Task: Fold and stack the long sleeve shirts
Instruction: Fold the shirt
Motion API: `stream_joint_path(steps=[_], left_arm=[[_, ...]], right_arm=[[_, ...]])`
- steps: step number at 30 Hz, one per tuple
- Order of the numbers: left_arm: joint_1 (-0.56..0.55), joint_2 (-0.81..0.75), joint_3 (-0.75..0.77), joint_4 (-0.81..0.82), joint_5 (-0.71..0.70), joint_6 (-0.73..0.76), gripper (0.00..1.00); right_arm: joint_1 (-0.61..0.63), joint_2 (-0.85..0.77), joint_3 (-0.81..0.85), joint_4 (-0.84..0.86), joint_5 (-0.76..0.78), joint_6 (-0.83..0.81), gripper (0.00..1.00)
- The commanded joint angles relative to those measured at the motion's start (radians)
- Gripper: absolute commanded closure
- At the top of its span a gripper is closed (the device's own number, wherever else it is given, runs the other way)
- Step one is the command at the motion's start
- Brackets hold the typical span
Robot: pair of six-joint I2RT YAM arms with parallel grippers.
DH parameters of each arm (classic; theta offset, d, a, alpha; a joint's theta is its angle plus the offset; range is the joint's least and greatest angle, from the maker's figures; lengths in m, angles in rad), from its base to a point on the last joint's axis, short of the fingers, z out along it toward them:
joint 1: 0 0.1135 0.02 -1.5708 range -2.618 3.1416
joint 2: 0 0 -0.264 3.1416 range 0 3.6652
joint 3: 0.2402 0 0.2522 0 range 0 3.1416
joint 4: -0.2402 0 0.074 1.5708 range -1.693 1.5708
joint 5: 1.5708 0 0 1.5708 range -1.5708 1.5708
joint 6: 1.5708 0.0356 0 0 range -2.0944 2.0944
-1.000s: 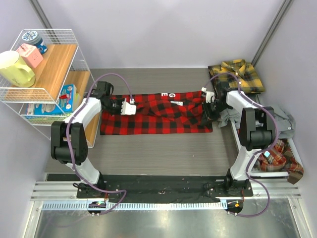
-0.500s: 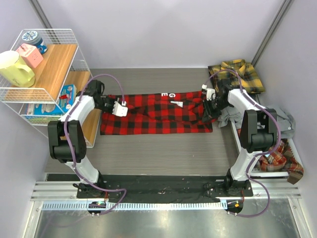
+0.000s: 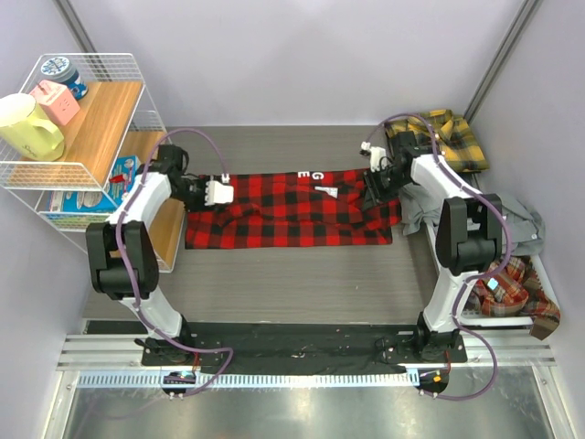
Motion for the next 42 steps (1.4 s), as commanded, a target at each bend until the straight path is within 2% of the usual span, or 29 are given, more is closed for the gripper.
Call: stream_joint_path(steps=[1, 2, 3, 7, 11, 15, 17, 18, 20, 21, 24, 27, 32, 34, 35, 36, 38, 39, 42], left_arm=[[-0.117, -0.014, -0.004, -0.024, -0.009, -0.348, 0.51], [-0.139, -0.019, -0.021, 0.019, -0.035, -0.428, 0.51], [-0.162, -0.022, -0.05, 0.059, -0.063, -0.57, 0.51], [-0.262, -0.011, -0.102, 0.177, -0.213, -0.764, 0.49], [-0.3, 0.021, -0.14, 0.286, -0.31, -0.857, 0.49], [-0.325, 0.05, -0.183, 0.427, -0.461, -0.867, 0.47], [-0.323, 0.058, -0.194, 0.461, -0.506, -0.863, 0.52], [-0.325, 0.064, -0.194, 0.472, -0.543, -0.858, 0.61], [-0.322, 0.062, -0.2, 0.469, -0.557, -0.831, 0.7], [-0.319, 0.055, -0.206, 0.464, -0.559, -0.815, 0.82], [-0.303, -0.008, -0.24, 0.446, -0.54, -0.763, 0.95], [-0.293, -0.077, -0.286, 0.409, -0.513, -0.679, 1.0], [-0.271, -0.107, -0.367, 0.407, -0.525, -0.553, 1.0], [-0.257, -0.084, -0.366, 0.392, -0.543, -0.527, 0.98], [-0.256, -0.061, -0.354, 0.377, -0.546, -0.53, 0.93], [-0.245, -0.054, -0.334, 0.318, -0.514, -0.536, 0.78], [-0.233, -0.062, -0.26, 0.265, -0.464, -0.594, 0.72], [-0.219, -0.083, -0.236, 0.227, -0.386, -0.619, 0.65], [-0.214, -0.139, -0.151, 0.211, -0.292, -0.755, 0.5]], right_arm=[[0.041, 0.041, 0.056, 0.072, 0.023, 0.011, 0.69], [0.042, 0.049, 0.062, 0.082, 0.026, 0.015, 0.69], [0.046, 0.055, 0.065, 0.085, 0.04, 0.015, 0.69], [0.055, 0.077, 0.06, 0.108, 0.068, 0.02, 0.69], [0.058, 0.098, 0.052, 0.115, 0.101, 0.014, 0.69], [0.056, 0.115, 0.045, 0.117, 0.146, 0.005, 0.69], [0.055, 0.12, 0.04, 0.118, 0.167, 0.003, 0.69], [0.053, 0.124, 0.037, 0.118, 0.173, 0.003, 0.69], [0.05, 0.127, 0.031, 0.118, 0.186, 0.006, 0.7], [0.047, 0.129, 0.029, 0.118, 0.19, 0.008, 0.7], [0.039, 0.126, 0.022, 0.118, 0.2, 0.011, 0.7], [0.036, 0.118, 0.017, 0.115, 0.2, 0.014, 0.71], [0.033, 0.092, 0.011, 0.1, 0.198, 0.005, 0.71], [0.032, 0.083, 0.016, 0.085, 0.186, 0.003, 0.71], [0.035, 0.071, 0.017, 0.08, 0.183, 0.003, 0.71], [0.036, 0.063, 0.017, 0.077, 0.18, 0.005, 0.71], [0.039, 0.049, 0.02, 0.066, 0.175, 0.005, 0.71], [0.044, 0.033, 0.022, 0.062, 0.174, 0.005, 0.71], [0.056, -0.004, 0.014, 0.06, 0.18, 0.014, 0.71]])
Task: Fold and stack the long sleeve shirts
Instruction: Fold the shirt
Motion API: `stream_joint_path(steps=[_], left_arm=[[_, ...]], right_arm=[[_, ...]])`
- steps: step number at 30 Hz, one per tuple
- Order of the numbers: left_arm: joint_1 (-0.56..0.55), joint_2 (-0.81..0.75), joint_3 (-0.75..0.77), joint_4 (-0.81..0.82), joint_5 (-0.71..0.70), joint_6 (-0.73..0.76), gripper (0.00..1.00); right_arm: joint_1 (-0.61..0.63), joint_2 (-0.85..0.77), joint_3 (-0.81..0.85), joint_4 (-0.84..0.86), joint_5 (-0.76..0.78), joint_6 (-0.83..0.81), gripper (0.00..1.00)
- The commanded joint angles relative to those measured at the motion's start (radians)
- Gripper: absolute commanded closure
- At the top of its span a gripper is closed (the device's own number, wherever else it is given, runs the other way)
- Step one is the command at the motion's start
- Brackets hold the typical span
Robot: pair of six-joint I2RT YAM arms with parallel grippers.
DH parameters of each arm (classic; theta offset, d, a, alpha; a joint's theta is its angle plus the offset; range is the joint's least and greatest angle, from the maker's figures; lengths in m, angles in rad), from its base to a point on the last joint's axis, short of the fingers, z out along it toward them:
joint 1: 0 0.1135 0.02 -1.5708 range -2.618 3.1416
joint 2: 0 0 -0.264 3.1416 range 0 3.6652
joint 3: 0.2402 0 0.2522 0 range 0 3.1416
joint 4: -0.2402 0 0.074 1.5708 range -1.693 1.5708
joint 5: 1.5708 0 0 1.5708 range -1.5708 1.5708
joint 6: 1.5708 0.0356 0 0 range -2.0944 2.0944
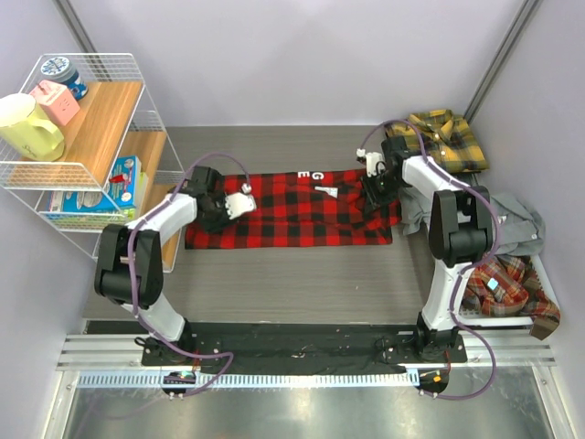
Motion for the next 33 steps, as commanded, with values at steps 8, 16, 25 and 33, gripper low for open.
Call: stream_joint_path(steps=[8, 16, 25, 33], left_arm=[[0.009, -0.075, 0.239, 0.164, 0.265, -0.46, 0.0], [0.013, 0.264, 0.508, -0.103, 0.134, -0.494, 0.02], [-0.004, 0.304, 0.345, -0.064, -0.052, -0.323, 0.13], [-0.092, 0.169, 0.057, -0.196, -0.018, -0.321, 0.24]], right_arm=[[0.067, -0.14, -0.065, 0.008, 0.045, 0.04, 0.73], [0.094, -0.027, -0.039, 0.074, 0.146, 0.022, 0.74], [0.098, 0.162, 0.117, 0.096, 0.206, -0.09, 0.74], [0.102, 0.42, 0.514, 0.107, 0.299, -0.135, 0.74]])
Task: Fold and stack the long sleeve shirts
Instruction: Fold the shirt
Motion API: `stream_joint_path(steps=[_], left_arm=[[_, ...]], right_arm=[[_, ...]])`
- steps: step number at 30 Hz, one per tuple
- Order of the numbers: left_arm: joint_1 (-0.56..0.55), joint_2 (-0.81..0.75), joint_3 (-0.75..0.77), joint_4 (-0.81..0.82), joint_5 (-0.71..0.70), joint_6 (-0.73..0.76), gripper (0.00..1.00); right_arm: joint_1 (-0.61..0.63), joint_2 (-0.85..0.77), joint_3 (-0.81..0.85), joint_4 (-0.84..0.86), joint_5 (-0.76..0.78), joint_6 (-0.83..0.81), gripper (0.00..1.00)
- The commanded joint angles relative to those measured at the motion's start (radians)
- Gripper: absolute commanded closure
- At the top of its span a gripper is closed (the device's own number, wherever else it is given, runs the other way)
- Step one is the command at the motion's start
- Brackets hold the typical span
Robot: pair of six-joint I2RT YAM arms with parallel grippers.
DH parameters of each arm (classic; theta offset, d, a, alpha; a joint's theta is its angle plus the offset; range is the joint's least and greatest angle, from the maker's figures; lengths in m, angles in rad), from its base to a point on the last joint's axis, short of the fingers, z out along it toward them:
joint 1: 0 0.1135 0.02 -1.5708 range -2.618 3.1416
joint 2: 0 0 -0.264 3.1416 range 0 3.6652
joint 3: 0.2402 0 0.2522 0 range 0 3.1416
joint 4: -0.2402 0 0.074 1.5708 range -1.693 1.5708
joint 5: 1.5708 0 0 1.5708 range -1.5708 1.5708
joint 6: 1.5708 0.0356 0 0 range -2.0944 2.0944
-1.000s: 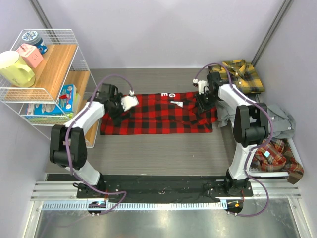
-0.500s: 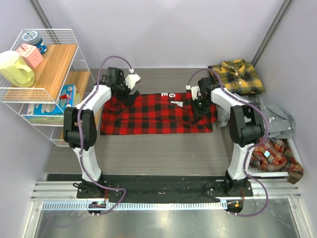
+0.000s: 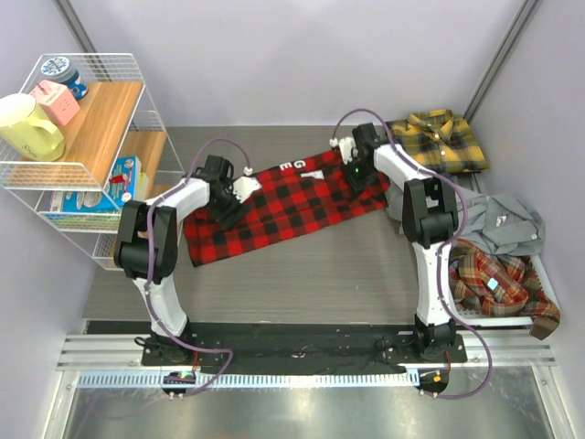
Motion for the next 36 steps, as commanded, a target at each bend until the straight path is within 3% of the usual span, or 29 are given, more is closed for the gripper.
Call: stream_joint_path(steps=[1, 5, 8, 13, 15, 20, 26, 30, 32, 33, 36], left_arm=[[-0.101, -0.125, -0.223, -0.162, -0.018, 0.014, 0.24], [-0.309, -0.208, -0.251, -0.268, 0.075, -0.087, 0.24], [-0.33, -0.245, -0.188, -0.326, 0.154, -0.138, 0.22], [-0.246, -0.257, -0.072, -0.295, 0.094, -0.103, 0.21], [-0.233, -0.222, -0.055, -0.297, 0.061, -0.037, 0.21], [-0.23, -0.159, -0.121, -0.218, -0.003, 0.081, 0.23], [-0.256, -0.049, -0.131, -0.235, -0.003, 0.06, 0.27], [-0.371, -0.02, -0.147, -0.238, 0.062, -0.061, 0.29], [-0.498, -0.003, -0.122, -0.246, 0.104, -0.11, 0.29], [-0.565, 0.005, -0.099, -0.246, 0.132, -0.134, 0.28], [-0.618, 0.04, 0.014, -0.264, 0.249, -0.24, 0.29]], right_arm=[[0.006, 0.227, 0.259, 0.072, 0.123, -0.039, 0.74], [0.034, 0.302, 0.469, 0.079, 0.166, -0.029, 0.73], [0.04, 0.241, 0.502, 0.116, 0.181, -0.026, 0.69], [0.038, 0.04, 0.335, 0.15, 0.146, 0.026, 0.66], [0.04, -0.06, 0.225, 0.149, 0.063, 0.073, 0.65], [0.04, -0.172, 0.062, 0.101, -0.056, 0.15, 0.65], [0.034, -0.26, -0.083, 0.076, -0.102, 0.196, 0.66], [0.023, -0.274, -0.118, 0.035, -0.126, 0.192, 0.67], [0.015, -0.261, -0.127, 0.033, -0.124, 0.179, 0.68], [0.012, -0.251, -0.124, 0.035, -0.116, 0.175, 0.69], [0.011, -0.177, -0.075, 0.044, -0.08, 0.159, 0.71]])
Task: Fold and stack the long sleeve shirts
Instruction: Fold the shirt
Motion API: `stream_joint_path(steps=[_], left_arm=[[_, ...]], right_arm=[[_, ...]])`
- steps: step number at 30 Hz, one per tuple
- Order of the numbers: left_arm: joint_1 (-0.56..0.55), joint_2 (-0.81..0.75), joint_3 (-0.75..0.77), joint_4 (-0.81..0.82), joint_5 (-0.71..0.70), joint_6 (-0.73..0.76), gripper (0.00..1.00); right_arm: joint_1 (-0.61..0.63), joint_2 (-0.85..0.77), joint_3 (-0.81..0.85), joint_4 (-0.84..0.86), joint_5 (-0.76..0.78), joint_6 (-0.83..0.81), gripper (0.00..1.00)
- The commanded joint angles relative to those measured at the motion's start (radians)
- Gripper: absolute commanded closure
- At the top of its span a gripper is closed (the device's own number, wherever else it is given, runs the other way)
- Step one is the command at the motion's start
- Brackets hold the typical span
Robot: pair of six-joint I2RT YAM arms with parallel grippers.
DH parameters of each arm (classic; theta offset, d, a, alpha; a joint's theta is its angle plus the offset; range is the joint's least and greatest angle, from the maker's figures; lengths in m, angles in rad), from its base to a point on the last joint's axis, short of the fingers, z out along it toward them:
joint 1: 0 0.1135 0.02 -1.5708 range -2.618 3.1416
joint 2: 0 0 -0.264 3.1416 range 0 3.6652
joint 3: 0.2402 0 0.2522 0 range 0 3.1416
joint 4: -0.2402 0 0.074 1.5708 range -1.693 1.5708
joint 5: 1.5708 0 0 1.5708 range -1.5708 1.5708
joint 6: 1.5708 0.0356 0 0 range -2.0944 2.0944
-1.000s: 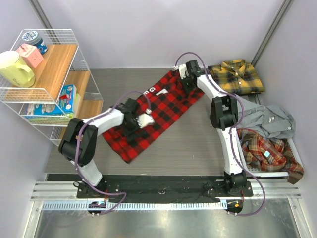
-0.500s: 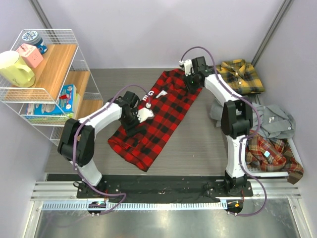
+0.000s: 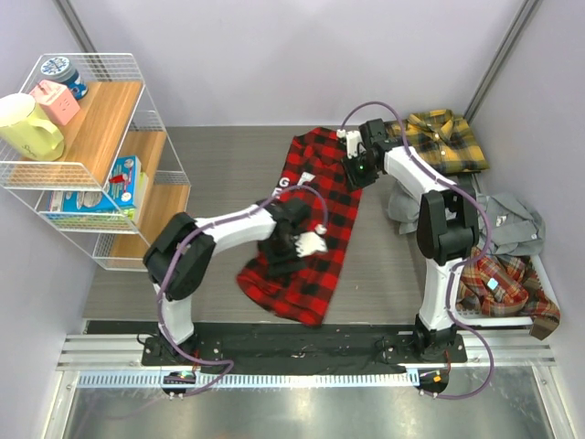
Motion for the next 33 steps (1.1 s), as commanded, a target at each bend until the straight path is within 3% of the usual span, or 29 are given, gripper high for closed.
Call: stream_joint_path(steps=[1, 5, 10, 18, 26, 30, 33], left_arm=[[-0.108, 0.084, 0.108, 0.0, 0.264, -0.19, 0.28], [-0.061, -0.001, 0.072, 0.035, 0.293, -0.208, 0.25], [0.112, -0.167, 0.017, 0.078, 0.372, -0.269, 0.2], [0.376, -0.16, 0.035, 0.096, 0.376, -0.433, 0.21], [0.407, -0.004, 0.194, 0.151, 0.316, -0.502, 0.24], [0.398, 0.123, 0.343, 0.162, 0.41, -0.543, 0.35], [0.36, 0.186, 0.409, 0.179, 0.386, -0.54, 0.45]], right_arm=[[-0.008, 0.069, 0.077, 0.013, 0.028, -0.017, 0.71], [-0.008, 0.175, 0.198, 0.02, 0.041, -0.055, 0.71], [0.018, 0.318, 0.296, 0.022, 0.045, -0.091, 0.71], [0.091, 0.451, 0.46, 0.048, 0.033, -0.098, 0.71], [0.102, 0.515, 0.626, 0.101, 0.108, -0.002, 0.69], [0.09, 0.417, 0.602, 0.118, 0.082, 0.02, 0.64], [0.084, 0.328, 0.58, 0.079, 0.026, 0.0, 0.58]])
